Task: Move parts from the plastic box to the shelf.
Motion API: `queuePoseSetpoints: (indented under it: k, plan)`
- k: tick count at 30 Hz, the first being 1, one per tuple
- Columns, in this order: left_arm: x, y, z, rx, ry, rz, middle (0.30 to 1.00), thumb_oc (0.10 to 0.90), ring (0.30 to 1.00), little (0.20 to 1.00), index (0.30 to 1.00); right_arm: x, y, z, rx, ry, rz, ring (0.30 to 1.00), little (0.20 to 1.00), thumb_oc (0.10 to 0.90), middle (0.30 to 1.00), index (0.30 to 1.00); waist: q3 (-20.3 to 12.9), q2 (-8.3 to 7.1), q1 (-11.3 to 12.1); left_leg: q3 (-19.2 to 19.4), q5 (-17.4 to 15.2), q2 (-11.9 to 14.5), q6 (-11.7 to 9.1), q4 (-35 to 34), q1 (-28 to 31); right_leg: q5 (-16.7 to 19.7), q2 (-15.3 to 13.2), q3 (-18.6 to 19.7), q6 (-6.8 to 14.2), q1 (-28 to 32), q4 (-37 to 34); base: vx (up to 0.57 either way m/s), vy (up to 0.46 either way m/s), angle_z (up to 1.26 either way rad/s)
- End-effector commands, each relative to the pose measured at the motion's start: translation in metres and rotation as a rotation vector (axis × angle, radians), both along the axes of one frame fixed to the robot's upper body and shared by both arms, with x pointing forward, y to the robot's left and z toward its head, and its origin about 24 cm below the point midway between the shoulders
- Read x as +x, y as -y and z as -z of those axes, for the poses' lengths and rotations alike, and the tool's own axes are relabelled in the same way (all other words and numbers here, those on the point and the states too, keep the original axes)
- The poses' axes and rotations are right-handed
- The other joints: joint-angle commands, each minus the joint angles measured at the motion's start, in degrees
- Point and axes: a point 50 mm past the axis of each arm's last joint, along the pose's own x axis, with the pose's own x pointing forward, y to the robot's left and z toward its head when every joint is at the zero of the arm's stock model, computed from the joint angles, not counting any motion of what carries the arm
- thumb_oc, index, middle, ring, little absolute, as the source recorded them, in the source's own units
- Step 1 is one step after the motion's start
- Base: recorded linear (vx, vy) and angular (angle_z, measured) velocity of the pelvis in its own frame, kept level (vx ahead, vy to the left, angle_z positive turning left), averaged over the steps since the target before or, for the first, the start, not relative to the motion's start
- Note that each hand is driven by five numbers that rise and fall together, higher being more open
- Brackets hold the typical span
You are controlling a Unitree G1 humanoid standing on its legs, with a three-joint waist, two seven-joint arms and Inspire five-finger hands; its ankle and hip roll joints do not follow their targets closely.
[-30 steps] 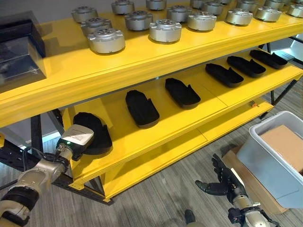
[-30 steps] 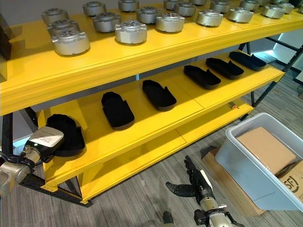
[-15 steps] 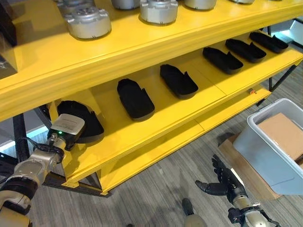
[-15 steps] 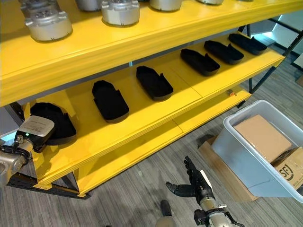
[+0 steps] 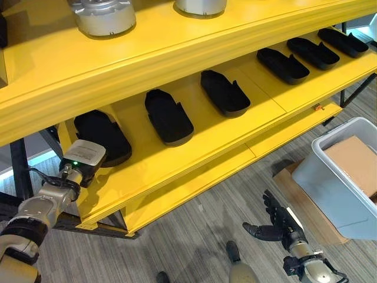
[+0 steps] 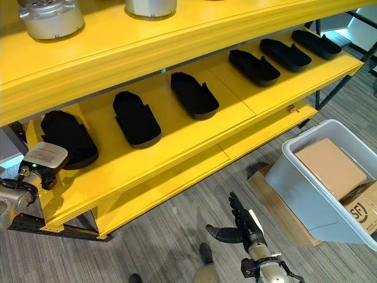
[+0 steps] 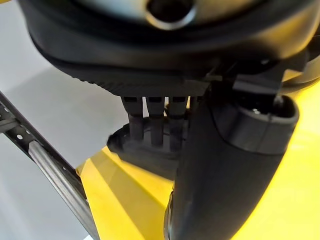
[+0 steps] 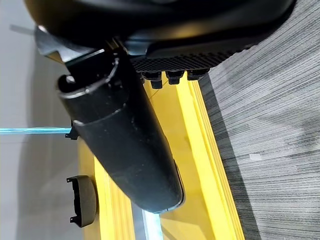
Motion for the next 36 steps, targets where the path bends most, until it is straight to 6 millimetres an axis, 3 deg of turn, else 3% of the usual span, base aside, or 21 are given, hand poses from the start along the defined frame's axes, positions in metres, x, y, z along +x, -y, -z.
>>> queuePoseSetpoints:
  k: [1, 12, 23, 32, 36]
  plan:
    - [0.009, -0.024, -0.073, 0.055, 0.213, -0.068, 1.000, 0.900, 1.000, 1.000, 1.000, 0.025, 0.009, -0.049, -0.031, 0.257, -0.025, 1.000, 1.000, 0.900, 1.000, 1.000, -2.1, 0.76, 0.1, 2.3, -3.1, 2.1, 0.7, 0.9, 4.4, -4.9, -4.3, 0.3, 3.5, 3.9, 2.8, 0.00, 0.000, 0.00]
    - [-0.006, -0.037, -0.067, 0.084, 0.147, -0.099, 1.000, 0.900, 1.000, 1.000, 1.000, 0.023, 0.011, -0.047, -0.042, 0.245, -0.031, 1.000, 1.000, 0.900, 1.000, 1.000, -2.6, 1.08, 0.6, 2.5, -3.4, 1.9, 0.7, 0.6, 5.4, -4.8, -4.5, 0.1, 3.5, 4.7, 2.6, 0.00, 0.000, 0.00]
    - [-0.017, -0.043, -0.081, 0.095, 0.192, -0.101, 1.000, 0.900, 1.000, 1.000, 1.000, 0.022, 0.011, -0.046, -0.040, 0.240, -0.031, 1.000, 1.000, 0.900, 1.000, 1.000, -3.2, 1.15, 1.4, 2.3, -3.5, 1.8, 0.7, 0.5, 6.0, -4.9, -4.5, -0.5, 3.4, 5.7, 2.3, 0.00, 0.000, 0.00]
    - [-0.043, -0.042, -0.090, -0.041, 0.373, -0.097, 1.000, 0.900, 1.000, 1.000, 1.000, 0.019, 0.016, -0.042, -0.030, 0.230, 0.021, 1.000, 1.000, 0.900, 1.000, 1.000, -4.0, 0.73, 2.9, 1.8, -3.6, 2.1, 0.7, 0.4, 6.3, -5.1, -4.1, -1.0, 3.1, 6.8, 1.7, 0.00, 0.000, 0.00]
    - [-0.054, -0.024, -0.086, -0.206, 0.457, -0.044, 1.000, 0.900, 1.000, 1.000, 1.000, 0.018, 0.020, -0.042, -0.026, 0.219, 0.048, 1.000, 1.000, 0.900, 1.000, 1.000, -4.2, 0.24, 3.7, 1.5, -3.6, 2.3, 0.7, 0.4, 6.3, -5.3, -3.9, -1.4, 2.7, 7.1, 1.7, 0.00, 0.000, 0.00]
